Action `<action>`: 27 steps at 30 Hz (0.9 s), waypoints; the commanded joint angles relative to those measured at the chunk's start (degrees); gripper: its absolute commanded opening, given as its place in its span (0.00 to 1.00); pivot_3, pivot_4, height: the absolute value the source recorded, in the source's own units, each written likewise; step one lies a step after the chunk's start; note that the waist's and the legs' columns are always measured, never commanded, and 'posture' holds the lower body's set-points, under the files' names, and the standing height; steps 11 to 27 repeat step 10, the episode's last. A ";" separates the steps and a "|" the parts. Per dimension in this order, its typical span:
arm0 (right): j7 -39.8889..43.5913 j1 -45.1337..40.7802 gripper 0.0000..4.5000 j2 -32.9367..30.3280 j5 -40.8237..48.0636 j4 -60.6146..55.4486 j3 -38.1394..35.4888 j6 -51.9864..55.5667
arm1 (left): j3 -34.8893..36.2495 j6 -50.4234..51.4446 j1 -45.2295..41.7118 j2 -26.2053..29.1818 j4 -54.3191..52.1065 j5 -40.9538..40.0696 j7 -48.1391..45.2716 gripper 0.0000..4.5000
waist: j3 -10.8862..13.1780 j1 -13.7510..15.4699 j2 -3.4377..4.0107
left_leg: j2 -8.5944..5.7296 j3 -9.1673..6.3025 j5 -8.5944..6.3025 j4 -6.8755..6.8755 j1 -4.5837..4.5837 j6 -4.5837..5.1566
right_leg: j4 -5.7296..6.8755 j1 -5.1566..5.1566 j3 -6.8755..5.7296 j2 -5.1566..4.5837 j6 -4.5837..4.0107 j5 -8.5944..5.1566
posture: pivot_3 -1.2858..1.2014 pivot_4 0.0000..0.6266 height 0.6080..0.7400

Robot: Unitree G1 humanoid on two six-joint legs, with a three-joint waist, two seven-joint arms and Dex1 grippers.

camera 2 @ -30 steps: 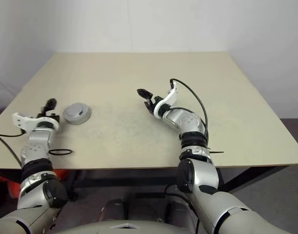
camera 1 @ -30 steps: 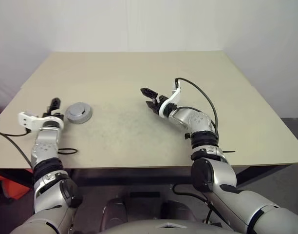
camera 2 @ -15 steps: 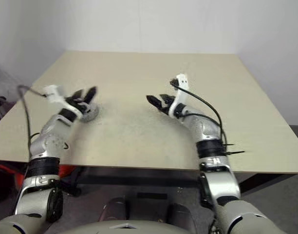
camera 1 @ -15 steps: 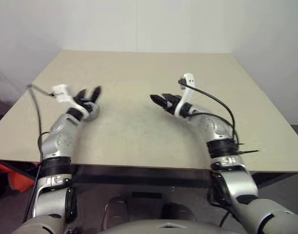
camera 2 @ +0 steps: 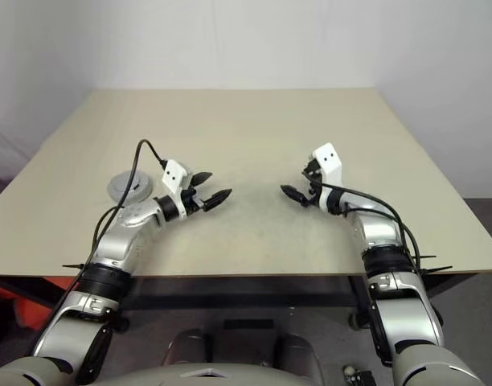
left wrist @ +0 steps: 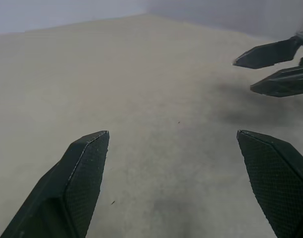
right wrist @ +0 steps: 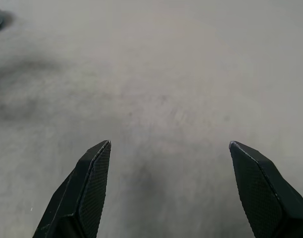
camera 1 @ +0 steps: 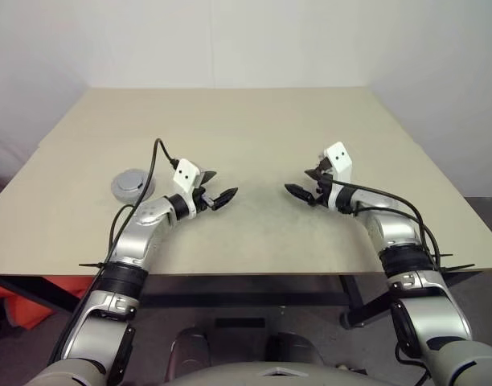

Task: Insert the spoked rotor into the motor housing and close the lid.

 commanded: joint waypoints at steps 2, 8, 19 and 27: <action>0.61 -1.56 0.96 -0.16 0.17 -0.78 -1.85 -3.45 | 1.09 -4.56 -1.01 -2.04 0.42 1.80 1.23 0.97 | 0.00 -0.01 0.01 | 0.00 0.00 -0.01 0.02 0.00 0.02 | 0.00 0.01 -0.01 -0.01 -0.02 0.02 | 0.52 0.00 1.00; 0.67 -3.00 0.96 -0.03 0.10 0.58 -2.46 -4.18 | 2.14 -4.75 -1.49 -3.66 0.35 1.88 1.83 0.97 | -0.01 -0.02 0.02 | 0.01 0.00 -0.02 0.01 0.16 0.03 | -0.01 0.18 -0.03 0.00 -0.03 0.01 | 0.52 0.00 1.00; 0.37 -3.52 0.96 -0.05 -0.16 1.45 -2.62 -4.72 | 2.29 -4.86 -1.72 -3.72 0.17 2.20 2.05 0.97 | -0.01 -0.02 0.02 | 0.00 0.00 -0.02 0.01 0.26 0.04 | -0.02 0.22 -0.03 0.00 -0.03 0.01 | 0.52 0.00 1.00; 0.37 -3.52 0.96 -0.05 -0.16 1.45 -2.62 -4.72 | 2.29 -4.86 -1.72 -3.72 0.17 2.20 2.05 0.97 | -0.01 -0.02 0.02 | 0.00 0.00 -0.02 0.01 0.26 0.04 | -0.02 0.22 -0.03 0.00 -0.03 0.01 | 0.52 0.00 1.00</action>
